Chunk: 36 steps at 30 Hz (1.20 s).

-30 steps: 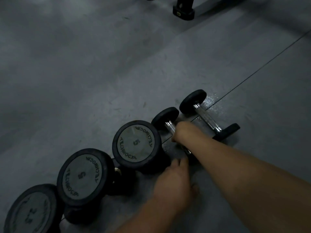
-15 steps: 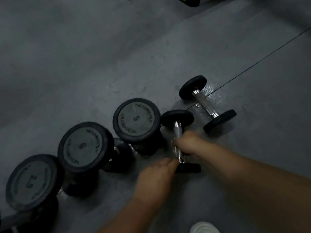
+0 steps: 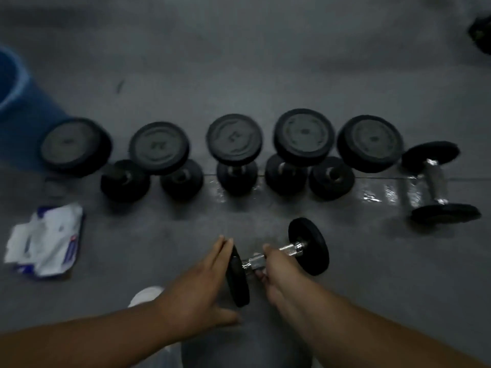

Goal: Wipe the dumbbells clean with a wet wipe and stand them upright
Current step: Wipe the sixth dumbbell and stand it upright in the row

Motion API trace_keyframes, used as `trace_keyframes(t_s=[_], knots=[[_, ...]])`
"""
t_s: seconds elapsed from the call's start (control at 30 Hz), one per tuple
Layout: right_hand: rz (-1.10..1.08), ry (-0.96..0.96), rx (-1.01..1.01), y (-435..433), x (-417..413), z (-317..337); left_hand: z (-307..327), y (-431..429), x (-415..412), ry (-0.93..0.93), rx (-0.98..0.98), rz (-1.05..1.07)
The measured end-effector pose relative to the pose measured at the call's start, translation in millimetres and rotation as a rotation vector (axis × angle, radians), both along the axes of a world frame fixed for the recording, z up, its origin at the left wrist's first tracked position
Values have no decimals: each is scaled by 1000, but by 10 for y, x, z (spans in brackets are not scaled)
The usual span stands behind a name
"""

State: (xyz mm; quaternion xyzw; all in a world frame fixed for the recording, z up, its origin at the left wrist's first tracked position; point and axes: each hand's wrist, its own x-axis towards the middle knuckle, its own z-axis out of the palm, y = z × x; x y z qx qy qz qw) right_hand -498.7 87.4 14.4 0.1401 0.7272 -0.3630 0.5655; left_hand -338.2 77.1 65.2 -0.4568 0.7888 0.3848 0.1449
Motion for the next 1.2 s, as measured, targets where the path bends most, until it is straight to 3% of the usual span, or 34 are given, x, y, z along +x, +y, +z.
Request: trace_keyframes(t_s=[0.13, 0.3, 0.5, 0.57, 0.7, 0.77, 0.83, 0.93, 1.07, 1.2], knots=[[-181, -87, 36, -50, 714, -147, -462, -37, 380, 87, 5, 260], [-292, -153, 5, -20, 1054, -339, -770, -166, 752, 114, -4, 142], [95, -132, -44, 170, 905, 150, -799, -362, 913, 182, -9, 22], [330, 31, -162, 166, 882, 281, -839, -366, 988, 289, 2, 72], [941, 618, -380, 111, 829, 168, -881, -330, 1026, 442, 21, 239], [1146, 750, -502, 146, 838, 45, -844, -316, 984, 454, -63, 259], [1322, 713, -575, 232, 880, -49, -786, -303, 948, 401, -126, 186], [1597, 729, -548, 287, 890, -118, -788, -277, 896, 166, -190, -3], [1706, 854, -422, 3, 844, -154, -810, -539, 742, 77, -290, -20], [1613, 837, -343, -488, 765, -203, -730, -990, 623, -4, -237, -46]])
